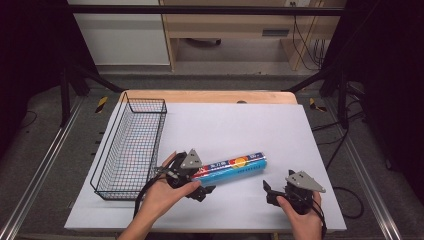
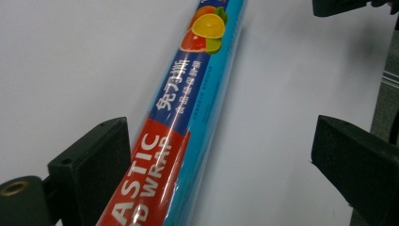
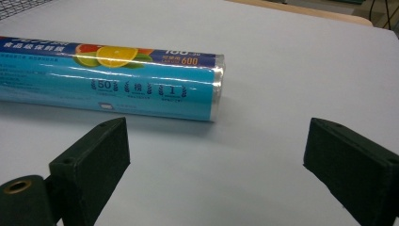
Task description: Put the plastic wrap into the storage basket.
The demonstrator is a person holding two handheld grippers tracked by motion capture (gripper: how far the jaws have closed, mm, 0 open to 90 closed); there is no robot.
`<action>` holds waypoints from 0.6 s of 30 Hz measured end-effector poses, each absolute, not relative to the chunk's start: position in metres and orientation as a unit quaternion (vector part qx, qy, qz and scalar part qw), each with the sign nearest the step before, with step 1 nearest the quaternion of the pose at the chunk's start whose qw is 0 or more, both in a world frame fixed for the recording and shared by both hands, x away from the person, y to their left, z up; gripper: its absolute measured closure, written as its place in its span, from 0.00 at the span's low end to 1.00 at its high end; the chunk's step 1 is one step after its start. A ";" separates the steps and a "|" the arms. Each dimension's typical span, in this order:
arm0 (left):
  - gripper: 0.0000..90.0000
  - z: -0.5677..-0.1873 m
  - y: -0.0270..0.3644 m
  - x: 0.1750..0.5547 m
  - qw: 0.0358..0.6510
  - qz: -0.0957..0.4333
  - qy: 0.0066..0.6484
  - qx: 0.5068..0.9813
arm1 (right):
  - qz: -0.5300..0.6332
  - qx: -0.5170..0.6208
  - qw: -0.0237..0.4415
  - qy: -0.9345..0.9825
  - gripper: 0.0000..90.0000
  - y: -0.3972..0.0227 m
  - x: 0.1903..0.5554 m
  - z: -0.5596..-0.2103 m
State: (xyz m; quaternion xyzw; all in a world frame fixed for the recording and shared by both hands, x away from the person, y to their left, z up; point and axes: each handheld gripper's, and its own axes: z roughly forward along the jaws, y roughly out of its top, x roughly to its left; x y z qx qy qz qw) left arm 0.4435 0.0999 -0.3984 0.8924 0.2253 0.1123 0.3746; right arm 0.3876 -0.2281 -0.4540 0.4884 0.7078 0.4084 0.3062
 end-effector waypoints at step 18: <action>0.07 -0.406 0.080 0.477 0.315 0.057 0.192 0.928 | 0.409 0.485 0.308 0.709 0.09 -0.228 0.387 -0.454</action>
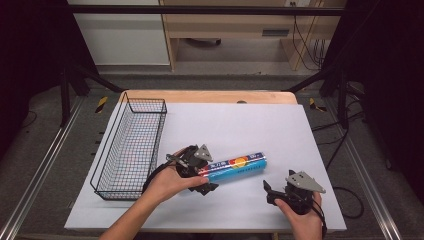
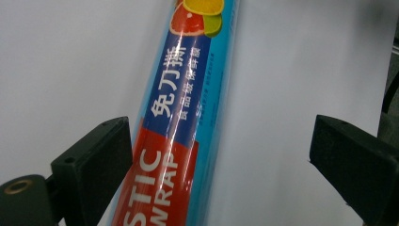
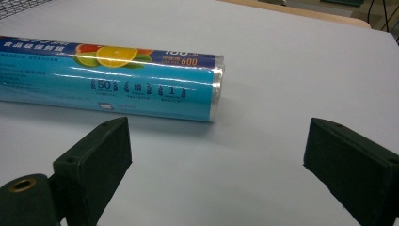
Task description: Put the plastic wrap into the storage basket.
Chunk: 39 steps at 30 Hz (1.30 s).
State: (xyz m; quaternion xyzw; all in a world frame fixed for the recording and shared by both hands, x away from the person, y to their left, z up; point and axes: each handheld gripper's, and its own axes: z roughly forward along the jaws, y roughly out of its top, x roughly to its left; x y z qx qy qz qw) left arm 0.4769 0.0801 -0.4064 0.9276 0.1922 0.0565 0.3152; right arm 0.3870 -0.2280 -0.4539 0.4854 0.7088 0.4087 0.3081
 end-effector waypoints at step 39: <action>0.10 -0.426 0.042 0.496 0.271 0.073 0.176 0.944 | 0.410 0.478 0.295 0.719 0.11 -0.224 0.388 -0.456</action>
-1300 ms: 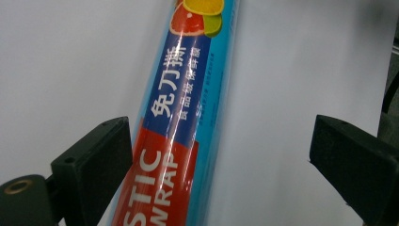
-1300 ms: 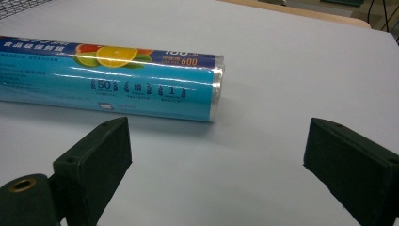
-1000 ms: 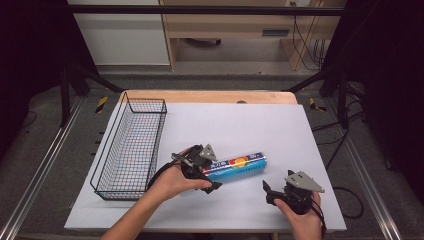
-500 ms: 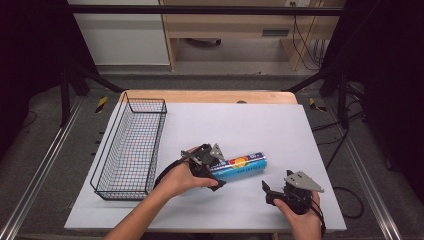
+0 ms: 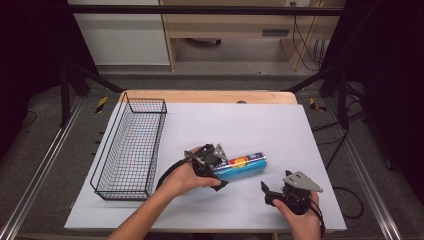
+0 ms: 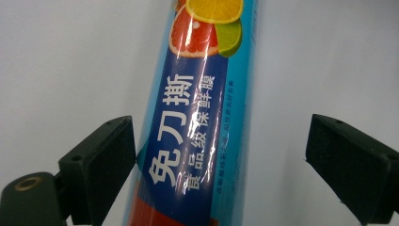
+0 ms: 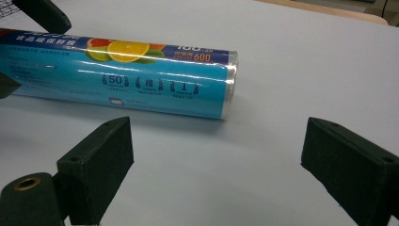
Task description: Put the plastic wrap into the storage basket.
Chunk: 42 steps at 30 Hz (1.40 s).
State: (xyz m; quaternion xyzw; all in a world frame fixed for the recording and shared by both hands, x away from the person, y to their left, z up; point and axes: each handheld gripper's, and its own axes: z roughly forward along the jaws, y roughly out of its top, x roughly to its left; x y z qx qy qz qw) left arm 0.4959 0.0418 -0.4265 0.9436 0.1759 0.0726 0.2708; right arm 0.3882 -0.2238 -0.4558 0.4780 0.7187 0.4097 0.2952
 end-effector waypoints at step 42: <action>0.22 -0.449 0.027 0.513 0.227 0.057 0.188 0.954 | 0.410 0.478 0.286 0.722 0.11 -0.224 0.389 -0.457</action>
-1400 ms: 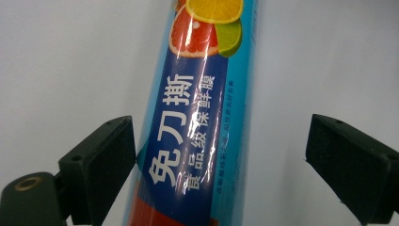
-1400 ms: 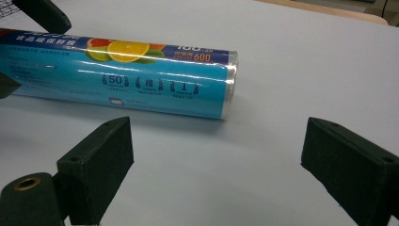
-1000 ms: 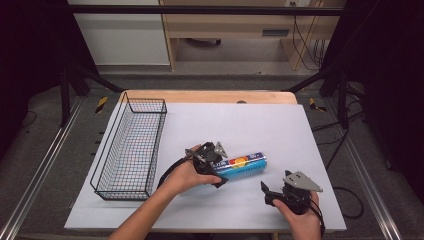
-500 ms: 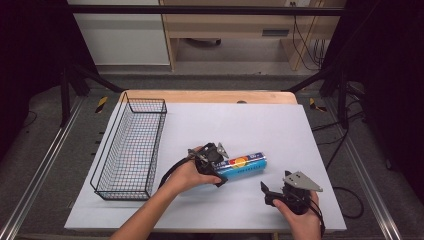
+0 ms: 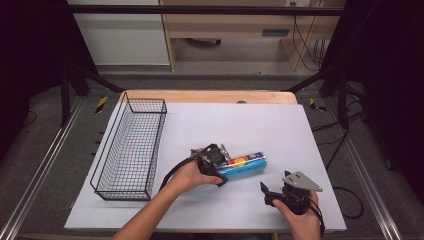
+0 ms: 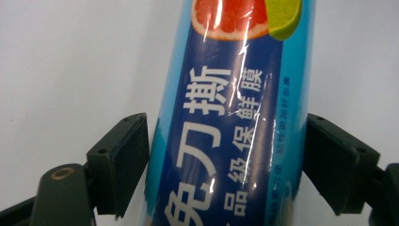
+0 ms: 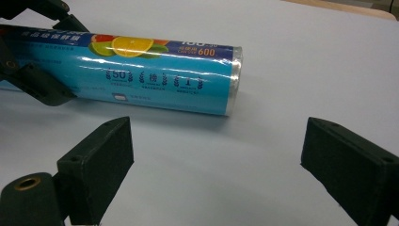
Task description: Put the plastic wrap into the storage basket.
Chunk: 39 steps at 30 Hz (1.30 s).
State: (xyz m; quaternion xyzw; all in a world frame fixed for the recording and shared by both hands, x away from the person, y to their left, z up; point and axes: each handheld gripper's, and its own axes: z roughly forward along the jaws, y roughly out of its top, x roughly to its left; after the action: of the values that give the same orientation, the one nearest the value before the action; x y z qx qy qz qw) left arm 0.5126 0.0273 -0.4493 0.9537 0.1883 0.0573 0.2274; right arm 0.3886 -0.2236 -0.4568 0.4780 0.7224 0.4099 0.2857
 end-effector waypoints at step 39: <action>0.32 -0.449 0.022 0.513 0.202 0.065 0.172 0.962 | 0.411 0.475 0.283 0.725 0.11 -0.223 0.389 -0.457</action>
State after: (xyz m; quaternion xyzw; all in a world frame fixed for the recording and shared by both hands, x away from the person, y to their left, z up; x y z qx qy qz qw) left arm 0.5131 0.0224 -0.4490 0.9620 0.1721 0.0651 0.2018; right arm 0.3891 -0.2230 -0.4574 0.4746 0.7250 0.4111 0.2830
